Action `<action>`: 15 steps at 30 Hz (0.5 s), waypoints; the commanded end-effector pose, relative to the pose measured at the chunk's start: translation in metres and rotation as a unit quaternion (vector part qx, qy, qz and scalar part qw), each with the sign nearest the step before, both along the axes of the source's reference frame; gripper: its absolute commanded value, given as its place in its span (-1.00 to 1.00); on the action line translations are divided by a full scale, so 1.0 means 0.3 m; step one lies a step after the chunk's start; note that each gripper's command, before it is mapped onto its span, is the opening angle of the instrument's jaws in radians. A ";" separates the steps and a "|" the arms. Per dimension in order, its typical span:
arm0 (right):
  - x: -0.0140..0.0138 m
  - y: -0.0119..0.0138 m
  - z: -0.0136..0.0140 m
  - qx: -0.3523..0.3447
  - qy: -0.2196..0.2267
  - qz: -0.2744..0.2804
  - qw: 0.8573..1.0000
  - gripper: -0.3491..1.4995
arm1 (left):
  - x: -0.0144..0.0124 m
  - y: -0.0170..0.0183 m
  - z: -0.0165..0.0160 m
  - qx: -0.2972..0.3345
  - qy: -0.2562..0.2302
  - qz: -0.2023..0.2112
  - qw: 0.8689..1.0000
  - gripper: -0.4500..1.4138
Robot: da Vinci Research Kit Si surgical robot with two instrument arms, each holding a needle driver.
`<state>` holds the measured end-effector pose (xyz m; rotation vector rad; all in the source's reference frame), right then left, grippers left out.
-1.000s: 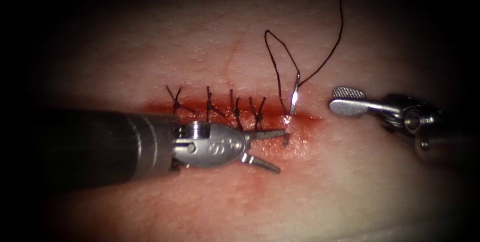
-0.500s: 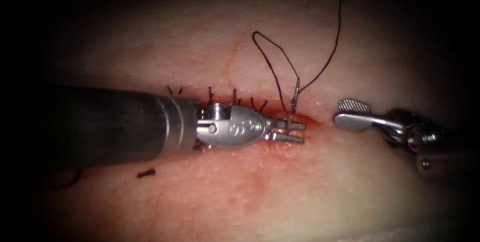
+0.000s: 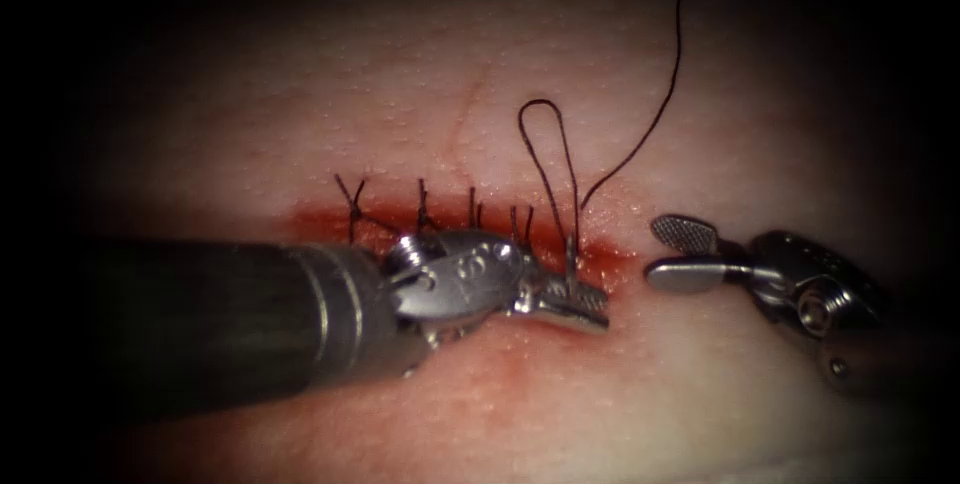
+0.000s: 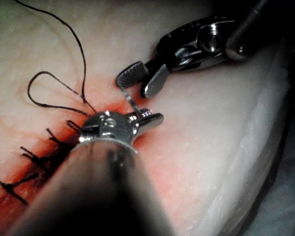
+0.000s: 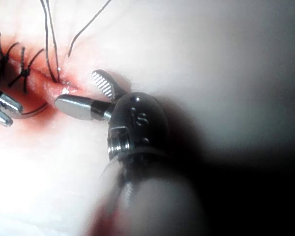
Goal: Wound Closure
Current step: Grasp the needle with the left needle driver and pull it through.
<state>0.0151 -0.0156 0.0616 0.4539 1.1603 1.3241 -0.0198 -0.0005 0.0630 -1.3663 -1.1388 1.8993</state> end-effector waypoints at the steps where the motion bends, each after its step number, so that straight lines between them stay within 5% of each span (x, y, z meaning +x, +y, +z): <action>1: 0.0039 -0.0016 0.0021 -0.005 -0.002 -0.002 1.000 0.51 | -0.0013 0.001 0.001 0.030 -0.004 0.001 1.000 -1.00; 6: 0.0069 -0.0043 0.0020 -0.020 -0.002 -0.010 1.000 0.47 | 0.0016 0.002 -0.003 0.103 0.007 0.007 0.995 -1.00; 12: 0.0097 -0.0058 -0.0019 -0.116 -0.039 -0.087 0.989 0.60 | 0.0075 0.000 -0.015 0.167 -0.011 0.032 0.985 -1.00; 15: 0.0122 -0.0064 -0.0079 -0.197 -0.083 -0.151 0.965 0.62 | 0.0118 -0.001 -0.024 0.038 -0.101 0.044 0.993 -1.00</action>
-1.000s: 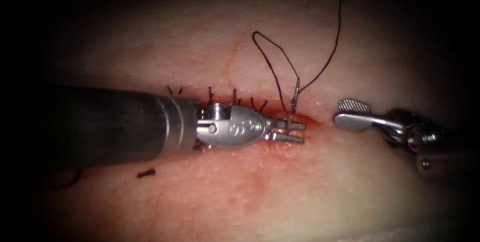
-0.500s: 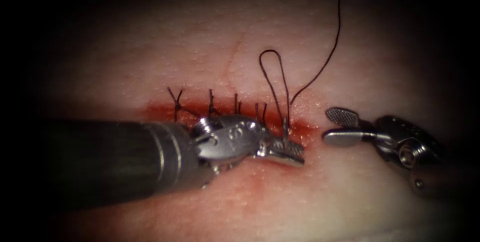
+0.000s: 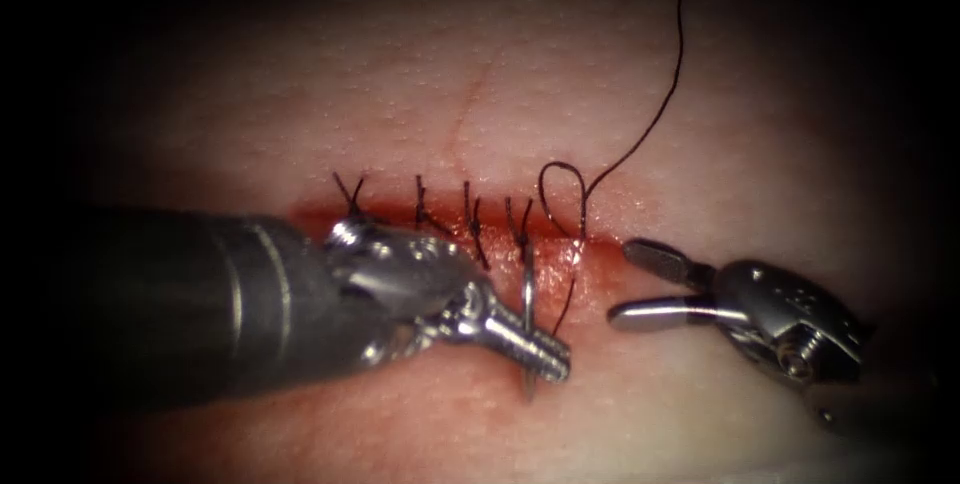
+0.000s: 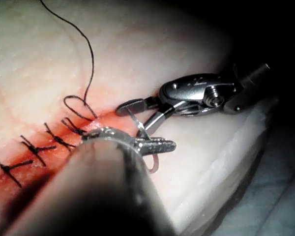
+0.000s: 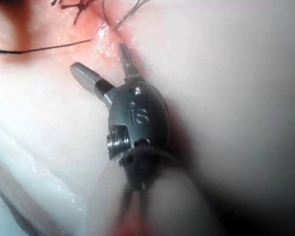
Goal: Wound Closure
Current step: Grasp the needle with the left needle driver and pull it through, then using the right hand, pull the length of suture through the skin until a tail remains.
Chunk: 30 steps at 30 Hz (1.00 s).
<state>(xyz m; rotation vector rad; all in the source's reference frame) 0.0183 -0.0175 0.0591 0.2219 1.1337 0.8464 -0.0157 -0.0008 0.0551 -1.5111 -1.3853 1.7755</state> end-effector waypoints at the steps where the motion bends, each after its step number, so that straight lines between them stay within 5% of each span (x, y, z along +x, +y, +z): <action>1: 0.0022 0.0000 -0.0011 -0.028 -0.017 -0.025 0.999 0.62 | -0.0004 -0.001 -0.001 -0.064 -0.029 -0.003 0.998 -1.00; 5: 0.0060 0.0015 -0.0080 -0.093 -0.044 -0.073 0.992 0.74 | 0.0043 -0.005 -0.012 -0.182 -0.060 -0.023 0.981 -1.00; 11: 0.0126 0.0022 -0.0110 -0.148 -0.061 -0.093 0.983 0.74 | 0.0118 -0.011 -0.027 -0.337 -0.097 -0.040 0.936 -1.00; 21: 0.0185 0.0061 -0.0100 -0.143 -0.065 -0.095 0.983 0.56 | 0.0175 -0.012 -0.041 -0.404 -0.121 -0.074 0.904 -1.00; 27: 0.0189 0.0088 -0.0084 -0.134 -0.072 -0.106 0.983 0.44 | 0.0215 -0.013 -0.047 -0.409 -0.123 -0.082 0.901 -1.00; 30: 0.0208 0.0088 -0.0075 -0.133 -0.073 -0.113 0.982 -0.22 | 0.0215 -0.014 -0.049 -0.411 -0.123 -0.084 0.899 -1.00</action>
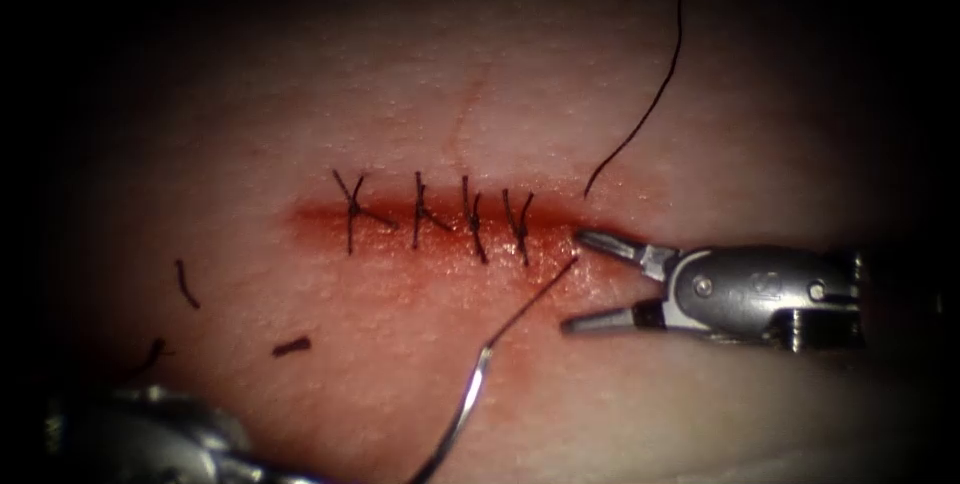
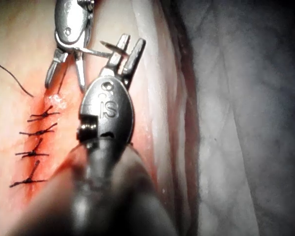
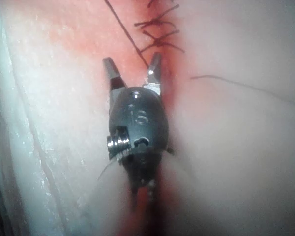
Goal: Wound Closure
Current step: Using the right hand, pull the length of suture through the skin until a tail remains.
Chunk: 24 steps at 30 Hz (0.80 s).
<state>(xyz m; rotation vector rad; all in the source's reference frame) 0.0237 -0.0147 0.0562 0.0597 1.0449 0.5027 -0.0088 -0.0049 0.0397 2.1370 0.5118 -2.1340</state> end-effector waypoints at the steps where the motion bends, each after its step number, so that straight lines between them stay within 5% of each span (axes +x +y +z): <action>1: 0.0033 -0.0004 0.0023 0.003 0.001 -0.003 1.000 -0.42 | -0.0019 0.000 0.002 -0.001 -0.002 0.001 1.000 -1.00; 3: 0.0035 -0.0001 0.0034 0.027 -0.009 -0.007 1.000 -1.00 | -0.0018 -0.001 0.002 -0.001 -0.002 0.001 1.000 -1.00; 6: 0.0039 -0.0012 0.0067 0.051 -0.026 -0.015 0.998 -1.00 | -0.0013 -0.001 0.001 0.000 -0.005 0.002 1.000 -1.00; 11: 0.0044 -0.0065 0.0054 0.142 -0.025 0.055 0.988 -1.00 | 0.0007 0.000 0.000 0.001 -0.016 -0.003 1.000 -1.00; 24: 0.0207 -0.0314 -0.0223 0.173 0.011 0.035 0.984 -1.00 | 0.0013 0.005 0.016 0.017 0.025 -0.021 0.999 -1.00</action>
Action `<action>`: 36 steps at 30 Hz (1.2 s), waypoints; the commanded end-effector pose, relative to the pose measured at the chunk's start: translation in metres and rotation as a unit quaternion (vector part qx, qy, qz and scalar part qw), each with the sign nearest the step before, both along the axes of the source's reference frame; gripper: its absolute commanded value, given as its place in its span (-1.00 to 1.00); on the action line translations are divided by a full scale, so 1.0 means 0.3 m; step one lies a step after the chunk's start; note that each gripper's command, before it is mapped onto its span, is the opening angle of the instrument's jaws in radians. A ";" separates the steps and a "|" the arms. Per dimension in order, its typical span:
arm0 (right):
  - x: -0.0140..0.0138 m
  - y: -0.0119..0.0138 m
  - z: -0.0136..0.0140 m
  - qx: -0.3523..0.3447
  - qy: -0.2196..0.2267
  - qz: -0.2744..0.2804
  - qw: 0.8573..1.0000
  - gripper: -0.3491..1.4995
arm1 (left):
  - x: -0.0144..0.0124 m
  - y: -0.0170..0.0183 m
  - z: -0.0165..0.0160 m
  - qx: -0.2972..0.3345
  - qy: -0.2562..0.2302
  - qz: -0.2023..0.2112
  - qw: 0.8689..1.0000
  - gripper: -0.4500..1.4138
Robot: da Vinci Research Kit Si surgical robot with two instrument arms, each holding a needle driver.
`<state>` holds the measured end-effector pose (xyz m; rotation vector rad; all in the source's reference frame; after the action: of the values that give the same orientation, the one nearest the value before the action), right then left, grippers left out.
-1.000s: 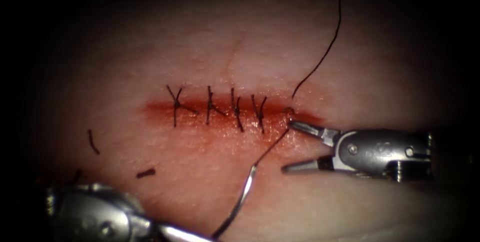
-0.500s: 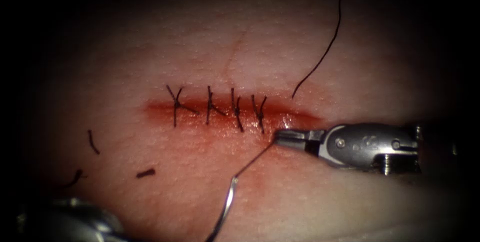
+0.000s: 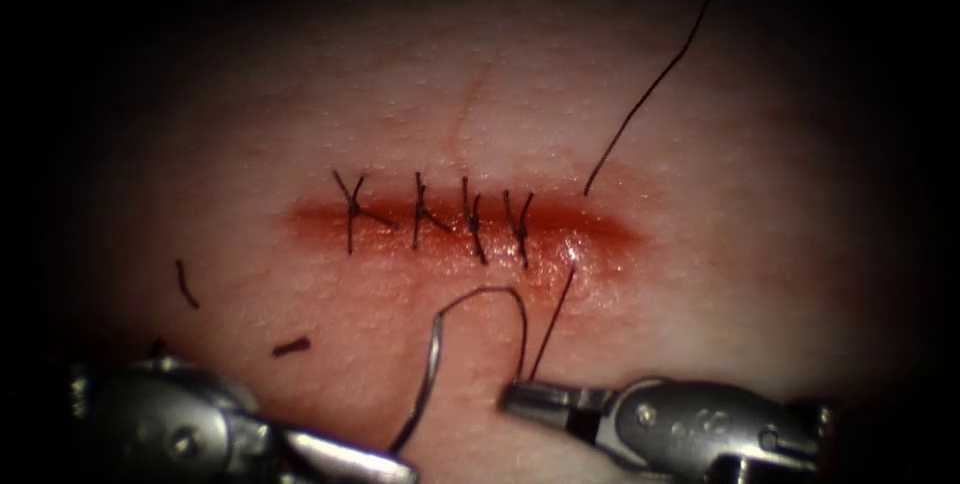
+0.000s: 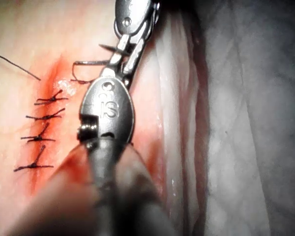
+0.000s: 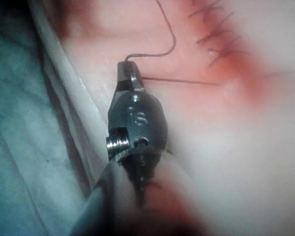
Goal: Wound Closure
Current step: Using the right hand, pull the length of suture through the skin until a tail remains.
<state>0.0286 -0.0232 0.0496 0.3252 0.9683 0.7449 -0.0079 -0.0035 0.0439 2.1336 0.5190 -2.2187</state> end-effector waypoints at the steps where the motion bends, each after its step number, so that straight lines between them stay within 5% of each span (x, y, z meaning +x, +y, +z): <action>1: 0.0063 -0.0040 -0.0024 -0.020 0.010 -0.012 1.000 -1.00 | -0.0004 0.001 0.002 0.001 0.003 -0.003 1.000 -1.00; 4: 0.0069 -0.0025 -0.0029 -0.074 0.027 -0.018 0.997 -1.00 | 0.0023 0.002 0.002 0.003 0.010 -0.008 1.000 -1.00; 6: 0.0057 0.0004 -0.0022 -0.088 0.035 -0.008 0.995 -0.38 | 0.0047 0.004 0.002 0.005 0.016 -0.012 1.000 -1.00; 7: 0.0036 0.0039 -0.0010 -0.107 0.031 -0.006 0.994 0.43 | 0.0072 0.005 0.002 0.007 0.022 -0.015 1.000 -1.00; 9: 0.0009 0.0079 0.0004 -0.130 0.019 -0.012 0.991 0.78 | 0.0106 0.007 0.002 0.010 0.029 -0.019 0.999 -1.00; 11: -0.0033 0.0123 0.0021 -0.160 -0.001 -0.015 0.987 0.87 | 0.0155 0.010 0.003 0.015 0.042 -0.033 0.998 -1.00; 18: -0.0120 0.0205 0.0081 -0.209 -0.023 -0.045 0.977 0.72 | 0.0213 0.013 0.004 0.025 0.064 -0.056 0.996 -1.00; 28: -0.0063 0.0250 0.0252 -0.239 -0.097 -0.136 0.956 0.52 | 0.0208 0.013 0.003 0.024 0.056 -0.063 0.996 -1.00; 31: -0.0082 0.0244 0.0243 -0.237 -0.115 -0.138 0.955 -1.00 | 0.0207 0.013 0.003 0.024 0.054 -0.062 0.996 -1.00; 36: -0.0079 0.0188 0.0189 -0.215 -0.110 -0.132 0.961 -1.00 | 0.0191 0.014 0.004 0.025 0.052 -0.065 0.996 -1.00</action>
<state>0.0255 -0.0174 0.0546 -0.0079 0.8289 0.3142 -0.0017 0.0007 0.0445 2.1418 0.4582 -2.4226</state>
